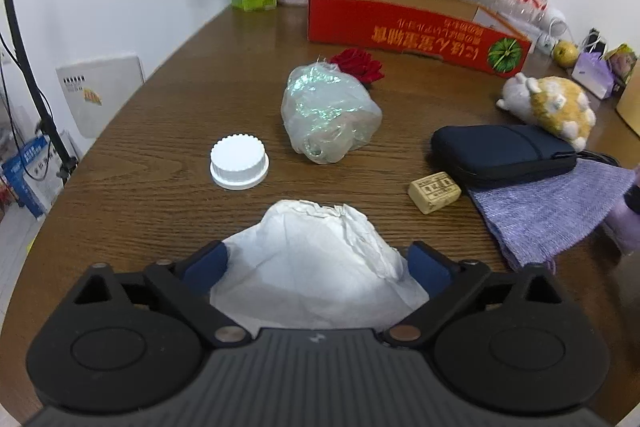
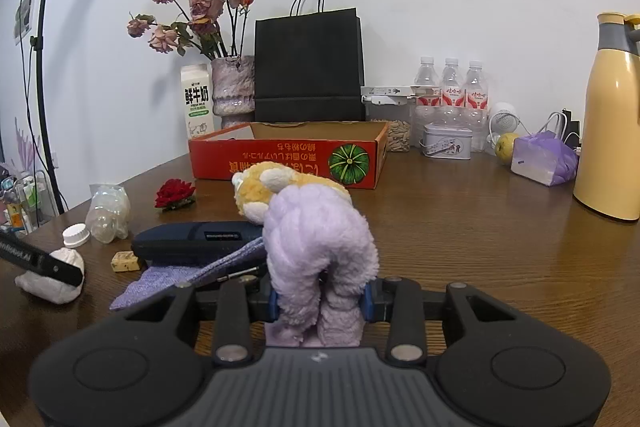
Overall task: Organize objects
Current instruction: 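Close the left gripper on the white cloth while the right gripper holds the lavender towel, then carry the white cloth and lavender towel with both grippers over the red box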
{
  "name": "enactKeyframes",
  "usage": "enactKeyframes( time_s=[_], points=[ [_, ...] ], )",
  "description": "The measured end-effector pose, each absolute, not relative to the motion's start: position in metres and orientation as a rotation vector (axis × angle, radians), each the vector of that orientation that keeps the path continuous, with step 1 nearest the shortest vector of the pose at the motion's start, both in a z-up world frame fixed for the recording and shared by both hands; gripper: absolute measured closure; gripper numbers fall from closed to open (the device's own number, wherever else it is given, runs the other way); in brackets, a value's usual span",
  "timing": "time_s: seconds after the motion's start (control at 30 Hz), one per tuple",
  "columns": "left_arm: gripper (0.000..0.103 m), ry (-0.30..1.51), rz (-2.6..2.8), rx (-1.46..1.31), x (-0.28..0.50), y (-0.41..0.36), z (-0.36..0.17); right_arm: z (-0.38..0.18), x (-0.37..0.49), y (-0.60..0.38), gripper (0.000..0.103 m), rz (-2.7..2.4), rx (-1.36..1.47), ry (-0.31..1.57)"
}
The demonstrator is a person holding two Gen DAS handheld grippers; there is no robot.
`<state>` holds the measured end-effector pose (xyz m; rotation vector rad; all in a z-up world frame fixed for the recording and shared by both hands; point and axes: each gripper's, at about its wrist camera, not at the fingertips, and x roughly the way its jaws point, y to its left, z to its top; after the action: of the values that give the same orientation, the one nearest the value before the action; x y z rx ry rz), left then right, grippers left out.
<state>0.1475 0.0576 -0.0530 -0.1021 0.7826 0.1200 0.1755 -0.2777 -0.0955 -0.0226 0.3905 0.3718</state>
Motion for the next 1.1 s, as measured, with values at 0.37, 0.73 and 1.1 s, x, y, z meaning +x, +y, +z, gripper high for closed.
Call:
enactKeyframes(
  time_s=[0.37, 0.73, 1.1],
  points=[
    [0.044, 0.651, 0.081, -0.061, 0.120, 0.038, -0.050, -0.094, 0.170, -0.279, 0.069, 0.374, -0.022, 0.379],
    [0.043, 0.539, 0.037, -0.040, 0.114, 0.029, -0.032, -0.084, 0.157, -0.280, 0.069, 0.363, -0.020, 0.351],
    [0.043, 0.452, -0.004, -0.047, 0.121, 0.016, -0.015, -0.060, 0.155, -0.273, 0.069, 0.378, -0.020, 0.291]
  ],
)
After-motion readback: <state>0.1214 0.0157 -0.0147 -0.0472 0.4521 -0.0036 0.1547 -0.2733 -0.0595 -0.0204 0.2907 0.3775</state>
